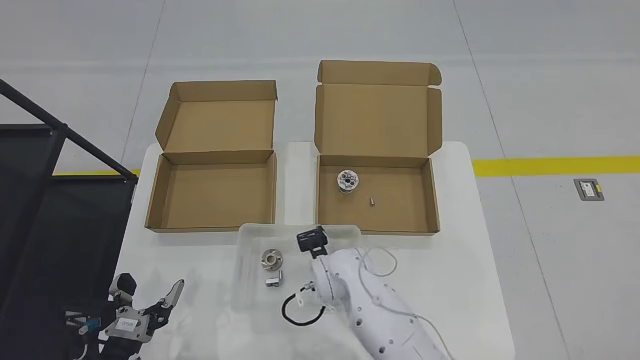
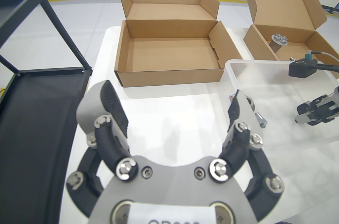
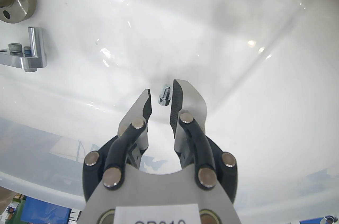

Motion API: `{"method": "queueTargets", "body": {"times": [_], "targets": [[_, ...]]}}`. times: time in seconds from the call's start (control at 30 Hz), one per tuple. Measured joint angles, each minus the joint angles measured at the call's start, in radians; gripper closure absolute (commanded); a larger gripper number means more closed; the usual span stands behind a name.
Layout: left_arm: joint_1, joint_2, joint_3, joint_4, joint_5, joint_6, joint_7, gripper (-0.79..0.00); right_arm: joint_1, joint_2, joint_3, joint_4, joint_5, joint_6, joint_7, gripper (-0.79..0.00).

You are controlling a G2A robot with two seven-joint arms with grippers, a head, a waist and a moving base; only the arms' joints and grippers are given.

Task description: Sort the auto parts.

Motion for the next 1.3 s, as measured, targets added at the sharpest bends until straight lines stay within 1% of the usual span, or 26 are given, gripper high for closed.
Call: {"method": "queueTargets", "body": {"times": [0.13, 0.27, 0.33, 0.37, 0.4, 0.43, 0.57, 0.7, 0.8, 0.97, 1.03, 1.13, 1.3], "targets": [[0.0, 0.0, 0.0, 0.0, 0.0, 0.0, 0.0, -0.785, -0.004, 0.0, 0.011, 0.006, -0.007, 0.006, -0.003, -0.209], [0.0, 0.0, 0.0, 0.0, 0.0, 0.0, 0.0, -0.785, -0.007, -0.001, 0.017, 0.007, -0.008, 0.003, -0.005, -0.185], [0.0, 0.0, 0.0, 0.0, 0.0, 0.0, 0.0, -0.785, -0.008, -0.001, 0.02, 0.007, -0.01, 0.002, -0.005, -0.132], [0.0, 0.0, 0.0, 0.0, 0.0, 0.0, 0.0, -0.785, -0.009, -0.001, 0.022, 0.007, -0.011, 0.002, -0.006, -0.095], [0.0, 0.0, 0.0, 0.0, 0.0, 0.0, 0.0, -0.785, -0.01, -0.002, 0.024, 0.006, -0.011, 0.0, -0.007, -0.028], [0.0, 0.0, 0.0, 0.0, 0.0, 0.0, 0.0, -0.785, -0.011, -0.002, 0.026, 0.005, -0.011, -0.002, -0.009, 0.0], [0.0, 0.0, 0.0, 0.0, 0.0, 0.0, 0.0, -0.785, -0.015, -0.001, 0.038, -0.013, -0.011, -0.009, -0.026, 0.0], [0.0, 0.0, 0.0, 0.0, 0.0, 0.0, 0.0, -0.785, -0.037, 0.006, 0.062, -0.075, -0.005, -0.038, -0.049, 0.0], [0.0, 0.0, 0.0, 0.0, 0.0, 0.0, 0.0, -0.785, -0.072, 0.016, 0.091, -0.16, 0.017, -0.095, -0.065, 0.0], [0.0, 0.0, 0.0, 0.0, 0.0, 0.0, 0.0, -0.785, -0.151, 0.04, 0.141, -0.318, 0.058, -0.284, -0.112, 0.0], [0.0, 0.0, 0.0, 0.0, 0.0, 0.0, 0.0, -0.785, -0.183, 0.05, 0.158, -0.378, 0.067, -0.355, -0.15, 0.0], [0.0, 0.0, 0.0, 0.0, 0.0, 0.0, 0.0, -0.785, -0.231, 0.063, 0.192, -0.466, 0.079, -0.433, -0.219, 0.0], [0.0, 0.0, 0.0, 0.0, 0.0, 0.0, 0.0, -0.785, -0.302, 0.082, 0.269, -0.592, 0.083, -0.458, -0.352, 0.0]]}}
